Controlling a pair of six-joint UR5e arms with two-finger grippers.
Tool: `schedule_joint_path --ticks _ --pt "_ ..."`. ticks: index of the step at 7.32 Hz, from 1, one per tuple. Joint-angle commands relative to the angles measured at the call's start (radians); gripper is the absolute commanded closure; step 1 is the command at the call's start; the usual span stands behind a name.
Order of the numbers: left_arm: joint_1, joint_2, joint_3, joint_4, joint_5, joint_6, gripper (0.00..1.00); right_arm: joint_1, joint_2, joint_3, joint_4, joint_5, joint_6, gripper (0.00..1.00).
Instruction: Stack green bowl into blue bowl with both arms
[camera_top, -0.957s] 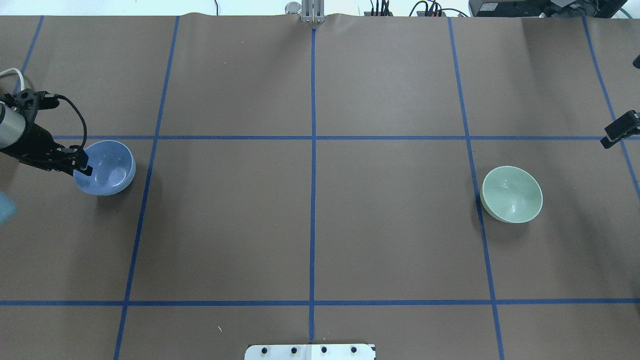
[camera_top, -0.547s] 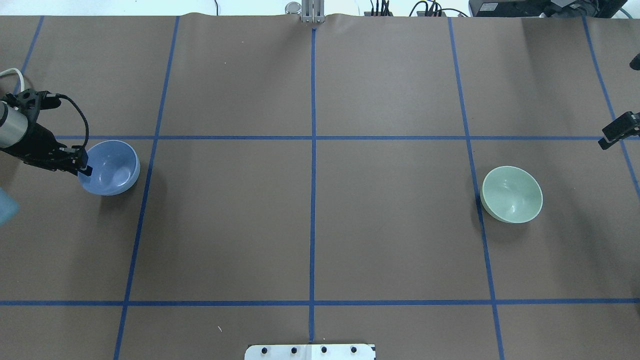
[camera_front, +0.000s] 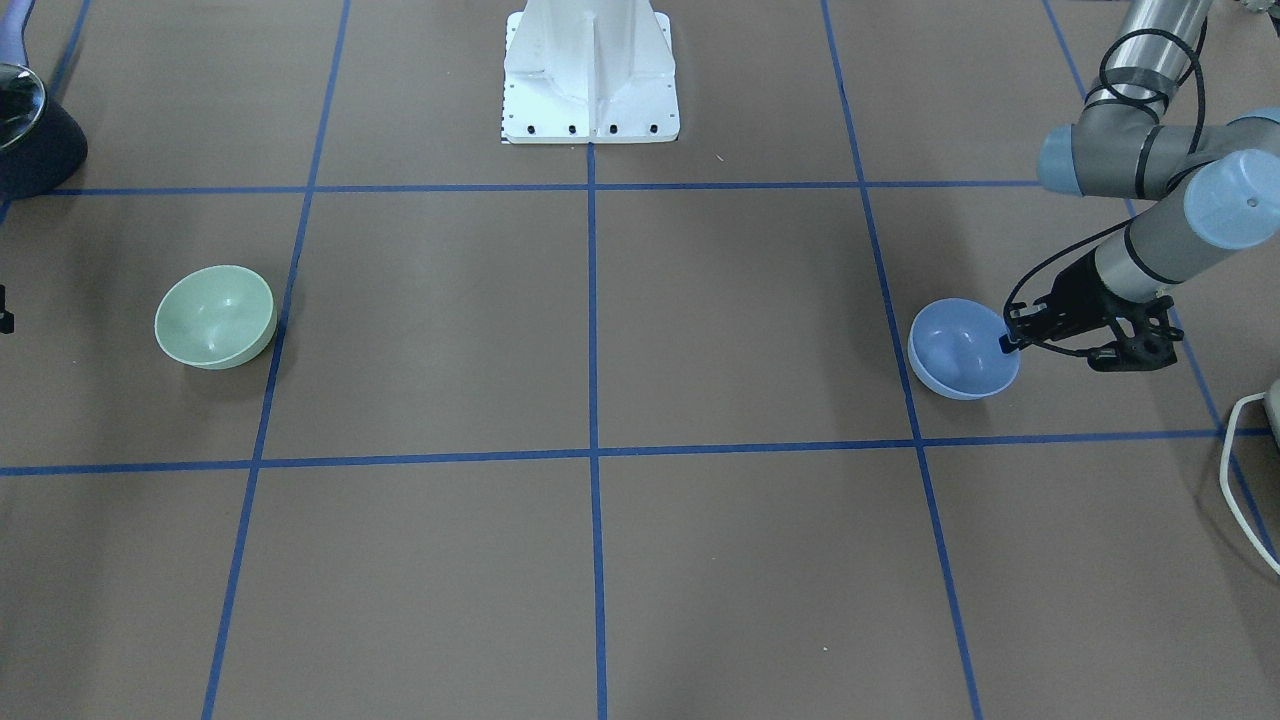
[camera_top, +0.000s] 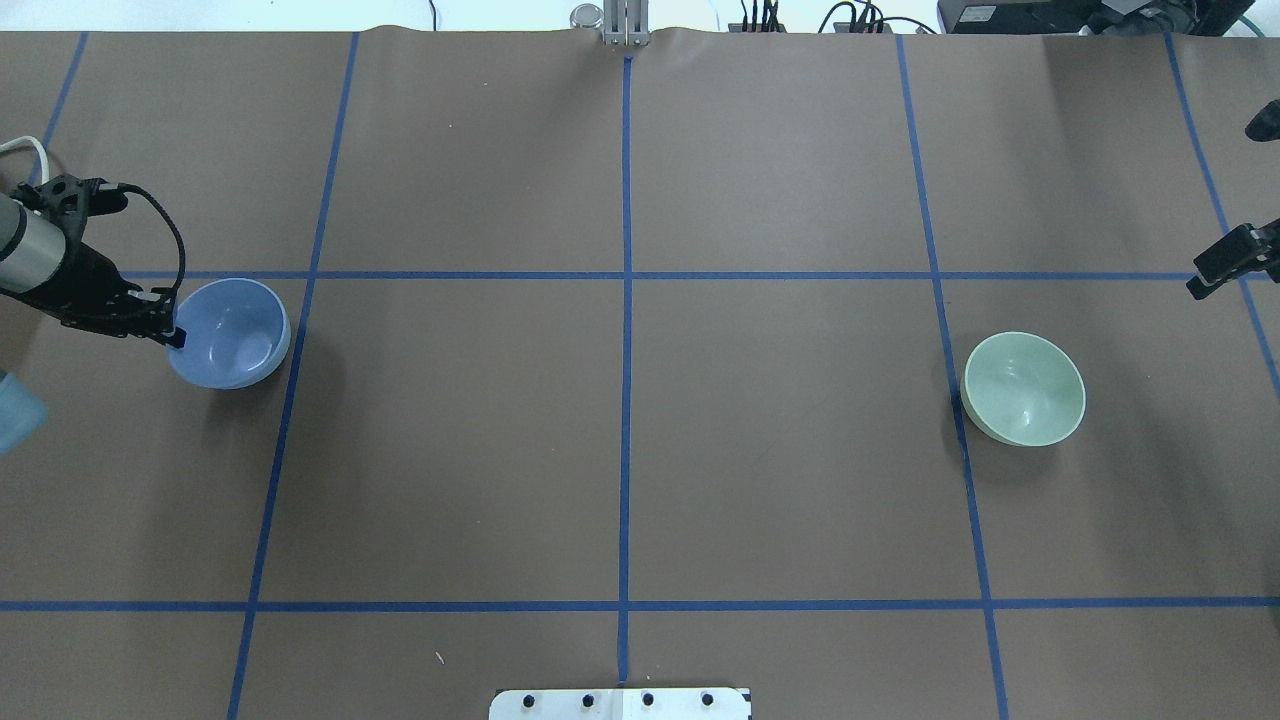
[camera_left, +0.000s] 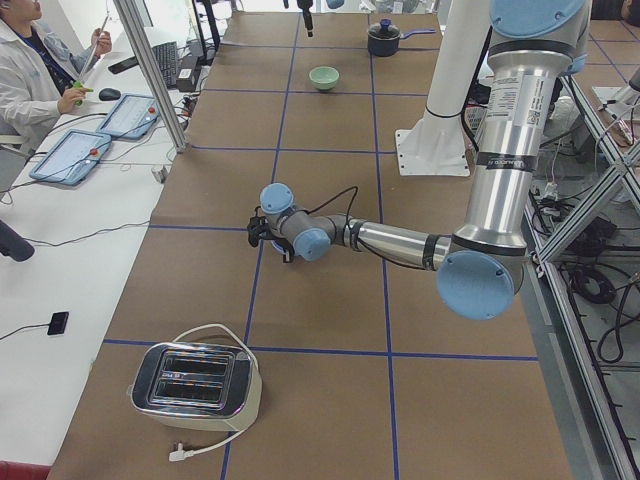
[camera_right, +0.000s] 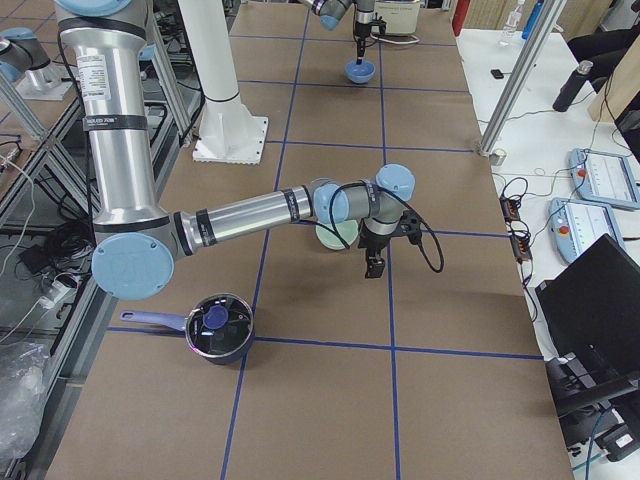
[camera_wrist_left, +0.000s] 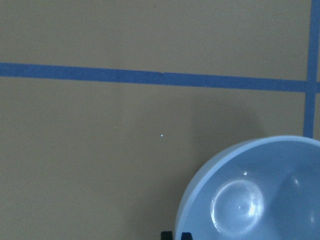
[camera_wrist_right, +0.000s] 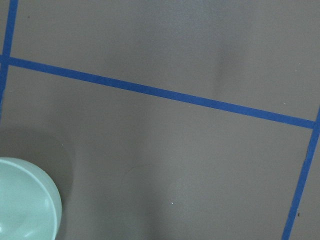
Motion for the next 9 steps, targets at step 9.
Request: schedule_joint_path --ticks 9 --pt "0.217 -0.364 -0.080 0.200 0.080 -0.530 0.92 -0.009 0.090 -0.004 0.001 0.011 -0.003 0.00"
